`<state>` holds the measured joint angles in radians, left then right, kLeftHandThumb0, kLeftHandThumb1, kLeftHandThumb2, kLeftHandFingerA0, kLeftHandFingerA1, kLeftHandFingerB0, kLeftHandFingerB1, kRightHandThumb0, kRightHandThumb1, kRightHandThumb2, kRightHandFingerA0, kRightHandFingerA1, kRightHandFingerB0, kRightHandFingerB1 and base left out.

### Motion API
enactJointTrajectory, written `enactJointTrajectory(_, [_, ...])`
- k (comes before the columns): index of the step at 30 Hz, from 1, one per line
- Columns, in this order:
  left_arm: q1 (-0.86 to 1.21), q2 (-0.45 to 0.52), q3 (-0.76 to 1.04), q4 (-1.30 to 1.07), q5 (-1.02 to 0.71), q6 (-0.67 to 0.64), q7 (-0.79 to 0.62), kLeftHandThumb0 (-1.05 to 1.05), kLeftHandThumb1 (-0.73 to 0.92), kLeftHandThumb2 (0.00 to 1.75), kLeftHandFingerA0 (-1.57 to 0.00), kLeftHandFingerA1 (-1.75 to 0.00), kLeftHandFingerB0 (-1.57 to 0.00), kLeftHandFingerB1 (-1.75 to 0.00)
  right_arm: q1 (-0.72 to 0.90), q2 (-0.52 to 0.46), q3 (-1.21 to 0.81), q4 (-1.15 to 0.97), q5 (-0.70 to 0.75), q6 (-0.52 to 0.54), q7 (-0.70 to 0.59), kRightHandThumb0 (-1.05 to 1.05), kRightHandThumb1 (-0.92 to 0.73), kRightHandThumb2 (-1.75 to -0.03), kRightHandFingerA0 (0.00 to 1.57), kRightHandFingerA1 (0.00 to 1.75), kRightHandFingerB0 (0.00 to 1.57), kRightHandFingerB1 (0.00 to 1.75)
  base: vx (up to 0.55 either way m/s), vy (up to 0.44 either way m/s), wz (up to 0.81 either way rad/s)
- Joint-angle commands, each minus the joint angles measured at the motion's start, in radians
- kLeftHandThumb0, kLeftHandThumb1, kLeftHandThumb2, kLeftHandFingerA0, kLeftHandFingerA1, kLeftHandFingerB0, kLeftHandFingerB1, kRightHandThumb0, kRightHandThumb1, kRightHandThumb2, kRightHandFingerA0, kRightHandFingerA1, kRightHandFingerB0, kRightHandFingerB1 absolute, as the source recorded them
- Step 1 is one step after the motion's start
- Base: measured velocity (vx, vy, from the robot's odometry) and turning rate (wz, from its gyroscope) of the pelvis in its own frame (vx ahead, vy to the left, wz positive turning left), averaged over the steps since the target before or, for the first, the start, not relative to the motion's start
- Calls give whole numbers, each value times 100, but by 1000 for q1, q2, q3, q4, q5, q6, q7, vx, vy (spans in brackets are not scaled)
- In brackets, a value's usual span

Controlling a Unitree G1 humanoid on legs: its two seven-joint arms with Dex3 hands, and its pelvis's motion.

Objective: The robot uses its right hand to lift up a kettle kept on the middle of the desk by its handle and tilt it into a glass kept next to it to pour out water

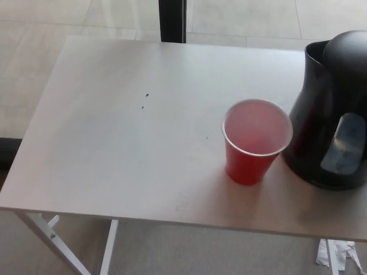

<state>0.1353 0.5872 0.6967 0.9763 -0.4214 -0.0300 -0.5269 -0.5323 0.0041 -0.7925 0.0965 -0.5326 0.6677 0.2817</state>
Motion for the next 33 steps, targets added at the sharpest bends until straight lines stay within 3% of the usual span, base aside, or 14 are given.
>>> enactJointTrajectory(1, [-1,8,14,18,-22,13,20,-105,77,93,-40,-57,-17,-103,119,-67,53,44,191,-30,86,-18,-55,-98,94,164,88,86,0,0,0])
enactJointTrajectory(4, [-5,12,15,29,-19,3,28,-105,77,93,-41,-57,-20,-103,151,-103,74,50,248,-57,146,-38,-65,-60,94,145,76,54,0,0,0])
enactJointTrajectory(6, [10,14,6,17,-8,-19,12,-105,80,93,-42,-58,-11,-108,208,-179,134,38,275,-71,283,-65,-56,-58,78,56,18,28,0,0,0])
enactJointTrajectory(7, [11,16,4,20,-6,-21,8,-105,58,128,-41,-57,-13,-106,229,-209,152,32,294,-70,326,-66,-52,-57,70,48,12,28,0,0,0])
enactJointTrajectory(10, [5,17,5,38,-7,-31,-1,-105,76,92,-40,-59,-15,-106,237,-240,162,43,346,-71,373,-67,-41,-76,65,89,5,25,0,0,0])
enactJointTrajectory(14, [6,18,6,44,-9,-28,-1,-105,58,128,-41,-57,-12,-106,291,-320,173,52,412,-222,470,-79,-46,-82,0,0,0,8,0,0,0])
enactJointTrajectory(19, [1,16,9,54,-12,-26,2,-105,58,127,-39,-56,-12,-103,338,-371,175,6,424,-256,444,-88,-53,-88,0,0,0,1,0,0,0])
enactJointTrajectory(21, [-1,15,10,56,-14,-27,0,-105,77,92,-41,-58,-12,-105,366,-410,128,-1,482,-235,477,-85,-48,-55,13,113,0,0,0,0,0])
enactJointTrajectory(22, [-2,16,10,56,-14,-29,2,-105,78,92,-41,-58,-13,-105,383,-419,115,8,494,-266,479,-94,-57,-88,0,9,0,0,0,0,0])
enactJointTrajectory(24, [0,16,11,57,-15,-33,-3,-105,60,130,-43,-59,-14,-104,428,-449,70,25,527,-288,498,-95,-59,-92,0,0,0,2,0,0,0])
enactJointTrajectory(29, [2,19,13,50,-17,-27,1,-105,78,93,-42,-58,-12,-106,510,-523,-50,128,613,-318,562,-91,-52,-89,0,10,0,9,0,0,0])
enactJointTrajectory(30, [14,15,11,18,-17,-24,-5,-105,58,128,-37,-60,-14,-109,529,-558,-147,236,665,-282,575,-75,-41,-86,42,109,0,30,0,0,0])
enactJointTrajectory(31, [-6,22,14,38,-21,3,13,-105,79,95,-40,-59,-12,-108,535,-586,-171,303,665,-289,566,-96,-38,-73,71,148,4,36,0,0,0])
enactJointTrajectory(33, [-12,26,14,62,-18,-9,11,-105,60,130,-41,-56,-16,-103,553,-631,-205,383,651,-283,522,-75,-48,-57,65,109,2,63,0,0,0])
